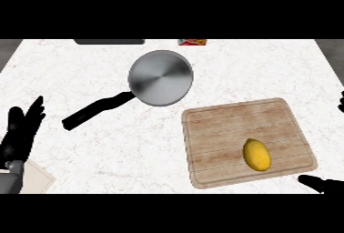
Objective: Pick the lemon from the cutting board and place it in the pan
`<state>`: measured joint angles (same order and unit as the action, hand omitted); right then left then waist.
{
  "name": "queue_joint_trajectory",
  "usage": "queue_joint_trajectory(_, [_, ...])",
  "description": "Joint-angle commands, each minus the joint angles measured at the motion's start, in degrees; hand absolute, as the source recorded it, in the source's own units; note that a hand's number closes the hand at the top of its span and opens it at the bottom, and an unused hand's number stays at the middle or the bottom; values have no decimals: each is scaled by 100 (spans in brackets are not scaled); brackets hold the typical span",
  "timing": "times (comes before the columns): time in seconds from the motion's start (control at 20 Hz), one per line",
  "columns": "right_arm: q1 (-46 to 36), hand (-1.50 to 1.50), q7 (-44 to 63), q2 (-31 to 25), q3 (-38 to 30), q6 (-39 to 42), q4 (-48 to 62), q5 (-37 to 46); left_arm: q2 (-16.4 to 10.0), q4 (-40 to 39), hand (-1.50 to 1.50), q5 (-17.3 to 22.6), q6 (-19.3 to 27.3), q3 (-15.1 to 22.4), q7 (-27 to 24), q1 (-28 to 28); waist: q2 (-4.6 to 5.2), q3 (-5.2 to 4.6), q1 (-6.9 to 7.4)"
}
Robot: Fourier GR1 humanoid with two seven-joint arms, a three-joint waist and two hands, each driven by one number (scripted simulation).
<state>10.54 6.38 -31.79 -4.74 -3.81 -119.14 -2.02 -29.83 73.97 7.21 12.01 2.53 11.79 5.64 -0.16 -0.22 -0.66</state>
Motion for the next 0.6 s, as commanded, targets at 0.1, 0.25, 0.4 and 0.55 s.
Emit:
queue_joint_trajectory(0.1, [-355, -150, 1782, -1444, 177, 853, -369, 606, -30, 9, 0, -85, 0, 18, 226, 310, 45, -7, 123])
queue_joint_trajectory(0.25, [-714, -150, 2885, -1734, 513, 1222, -757, 594, 184, 123, 0, -166, 54, 210, 354, 287, 27, 0, 143])
queue_joint_trajectory(0.4, [-1133, -150, 3708, -2008, 1154, 1598, -829, 864, 93, 140, 0, -167, -51, 135, 35, 71, 36, -4, 284])
queue_joint_trajectory(0.55, [-2150, -150, 4635, -1951, 1656, 1937, -581, 666, 181, -139, 0, -162, -111, 102, 94, 452, 73, -5, 311])
